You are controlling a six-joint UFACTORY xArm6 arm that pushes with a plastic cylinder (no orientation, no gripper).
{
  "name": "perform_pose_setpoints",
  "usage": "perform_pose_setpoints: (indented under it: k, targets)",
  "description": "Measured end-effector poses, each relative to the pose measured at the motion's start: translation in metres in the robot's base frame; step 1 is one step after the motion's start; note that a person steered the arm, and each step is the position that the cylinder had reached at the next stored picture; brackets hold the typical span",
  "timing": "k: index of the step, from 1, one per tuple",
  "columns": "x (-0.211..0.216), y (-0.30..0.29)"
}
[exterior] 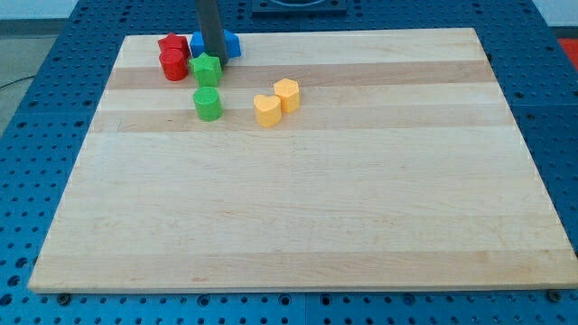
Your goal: Move your arm towards the left of the yellow heart
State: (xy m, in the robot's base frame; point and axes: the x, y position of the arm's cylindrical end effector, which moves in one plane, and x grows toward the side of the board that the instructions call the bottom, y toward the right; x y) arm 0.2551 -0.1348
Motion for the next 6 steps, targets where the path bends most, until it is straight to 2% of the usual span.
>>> perform_pose_setpoints:
  k: [3,4,6]
  targets:
    - [-0.009,-0.009]
    - [-0.003,0.011]
    - [0.029,0.096]
